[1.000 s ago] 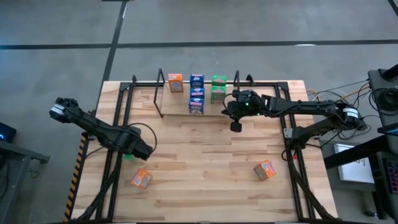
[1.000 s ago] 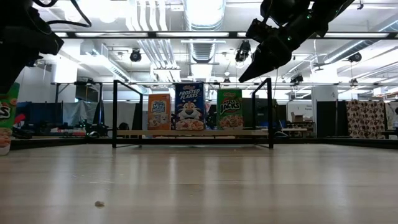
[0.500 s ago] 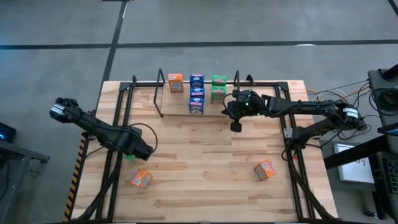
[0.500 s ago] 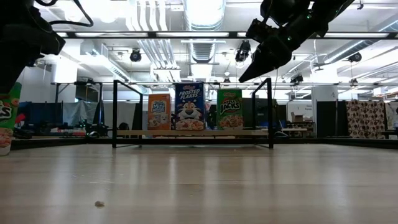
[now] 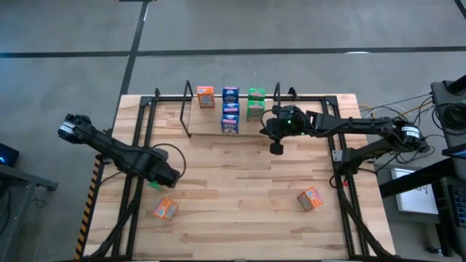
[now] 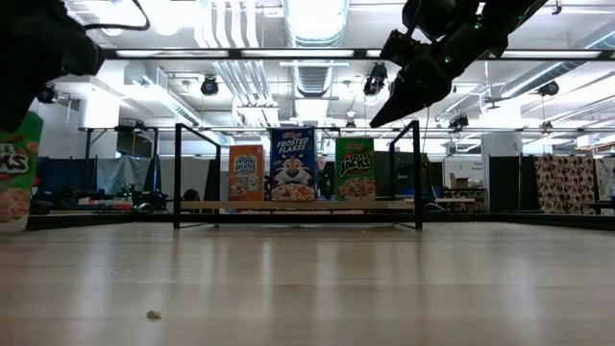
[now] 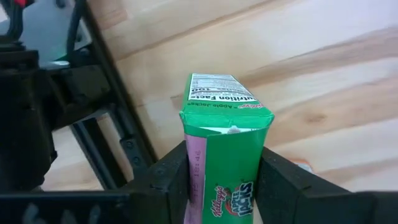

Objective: Stack cereal on shelf
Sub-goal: Put the green cereal box aligned with the green cereal box on the shelf

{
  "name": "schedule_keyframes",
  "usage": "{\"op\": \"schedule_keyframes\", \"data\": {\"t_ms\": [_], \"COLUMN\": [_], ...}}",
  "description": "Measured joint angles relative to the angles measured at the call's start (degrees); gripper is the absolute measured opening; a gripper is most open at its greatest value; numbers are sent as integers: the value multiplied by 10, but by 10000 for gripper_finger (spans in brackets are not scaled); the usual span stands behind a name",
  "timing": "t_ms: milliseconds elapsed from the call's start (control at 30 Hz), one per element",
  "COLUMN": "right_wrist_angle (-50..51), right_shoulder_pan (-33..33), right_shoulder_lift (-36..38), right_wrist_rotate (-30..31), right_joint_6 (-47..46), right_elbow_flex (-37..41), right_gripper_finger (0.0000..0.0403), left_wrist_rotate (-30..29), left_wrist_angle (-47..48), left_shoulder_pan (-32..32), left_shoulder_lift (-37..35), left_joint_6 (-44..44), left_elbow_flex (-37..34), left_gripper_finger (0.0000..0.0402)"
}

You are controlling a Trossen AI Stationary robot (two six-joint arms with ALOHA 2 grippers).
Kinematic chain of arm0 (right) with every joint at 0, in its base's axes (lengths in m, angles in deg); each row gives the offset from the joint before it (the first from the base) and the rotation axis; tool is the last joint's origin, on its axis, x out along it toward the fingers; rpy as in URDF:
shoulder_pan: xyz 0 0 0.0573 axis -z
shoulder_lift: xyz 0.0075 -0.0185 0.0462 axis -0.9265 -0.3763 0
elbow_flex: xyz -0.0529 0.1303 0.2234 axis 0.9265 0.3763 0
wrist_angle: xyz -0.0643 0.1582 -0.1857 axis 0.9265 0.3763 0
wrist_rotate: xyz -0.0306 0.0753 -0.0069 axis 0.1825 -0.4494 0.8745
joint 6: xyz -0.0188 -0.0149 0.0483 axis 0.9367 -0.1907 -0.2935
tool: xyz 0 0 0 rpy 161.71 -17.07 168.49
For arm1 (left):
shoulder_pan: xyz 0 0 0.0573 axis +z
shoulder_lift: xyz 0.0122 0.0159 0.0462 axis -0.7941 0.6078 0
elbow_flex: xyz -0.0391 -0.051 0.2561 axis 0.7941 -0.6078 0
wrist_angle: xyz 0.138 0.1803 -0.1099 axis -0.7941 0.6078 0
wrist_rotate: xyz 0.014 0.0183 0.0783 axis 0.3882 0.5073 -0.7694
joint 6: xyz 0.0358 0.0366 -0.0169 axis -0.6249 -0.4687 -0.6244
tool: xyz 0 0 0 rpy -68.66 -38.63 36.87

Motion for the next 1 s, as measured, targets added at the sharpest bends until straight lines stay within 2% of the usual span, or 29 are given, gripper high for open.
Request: {"op": "schedule_keyframes", "data": {"t_ms": [100, 200, 400, 600, 733, 867, 1000], "right_wrist_angle": [12, 30, 35, 76, 83, 81, 66], "right_shoulder_pan": [0, 0, 0, 0, 0, 0, 0], "right_shoulder_lift": [0, 0, 7, 34, 63, 100, 129], "right_wrist_rotate": [0, 0, 0, -3, -3, -5, -37], "right_joint_6": [0, 0, 1, -6, -12, -9, -7], "right_elbow_flex": [0, 0, 0, 0, 17, 37, 50], "right_gripper_finger": [9, 9, 9, 9, 9, 9, 9], "left_wrist_rotate": [-14, -56, -197, -314, -347, -352, -352], "left_wrist_angle": [0, 0, -42, -141, -200, -234, -251], "left_shoulder_pan": [0, 0, 1, 17, 37, 60, 83], "left_shoulder_lift": [0, 0, 0, 13, 46, 91, 145], "left_joint_6": [-16, -35, -125, -283, -416, -540, -654], "left_elbow_flex": [23, 52, 118, 179, 225, 278, 337], "left_gripper_finger": [130, 130, 131, 131, 131, 131, 131]}}
